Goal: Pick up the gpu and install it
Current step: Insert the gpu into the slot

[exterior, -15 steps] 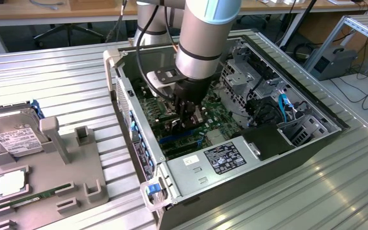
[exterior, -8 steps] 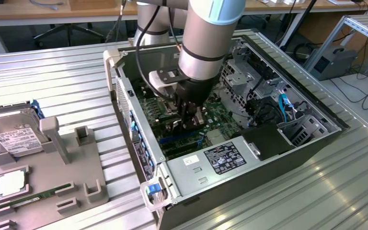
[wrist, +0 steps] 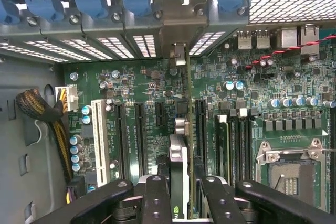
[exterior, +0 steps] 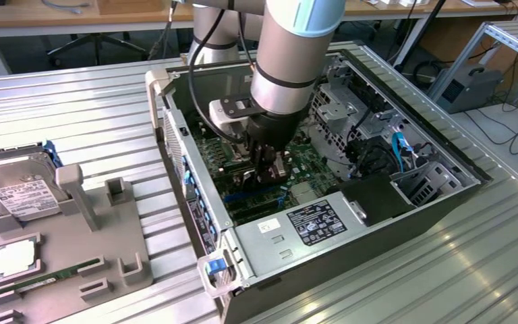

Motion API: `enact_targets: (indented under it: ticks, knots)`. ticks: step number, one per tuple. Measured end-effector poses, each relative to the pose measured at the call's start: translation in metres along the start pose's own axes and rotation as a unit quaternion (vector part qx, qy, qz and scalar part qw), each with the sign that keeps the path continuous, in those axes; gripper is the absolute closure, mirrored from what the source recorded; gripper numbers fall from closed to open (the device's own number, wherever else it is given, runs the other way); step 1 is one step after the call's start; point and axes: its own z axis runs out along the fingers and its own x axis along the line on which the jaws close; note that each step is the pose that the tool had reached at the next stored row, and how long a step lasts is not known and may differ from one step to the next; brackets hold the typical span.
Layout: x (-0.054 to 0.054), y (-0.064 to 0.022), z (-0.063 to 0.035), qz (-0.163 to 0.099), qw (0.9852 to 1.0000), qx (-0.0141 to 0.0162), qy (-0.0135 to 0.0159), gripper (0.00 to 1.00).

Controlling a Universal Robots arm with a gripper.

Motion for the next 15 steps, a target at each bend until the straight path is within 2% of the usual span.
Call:
enact_targets:
  ticks: [15]
  knots:
    - [0.0000,0.0010,-0.0019,0.000,1.0000,0.0000,-0.0009,0.73]
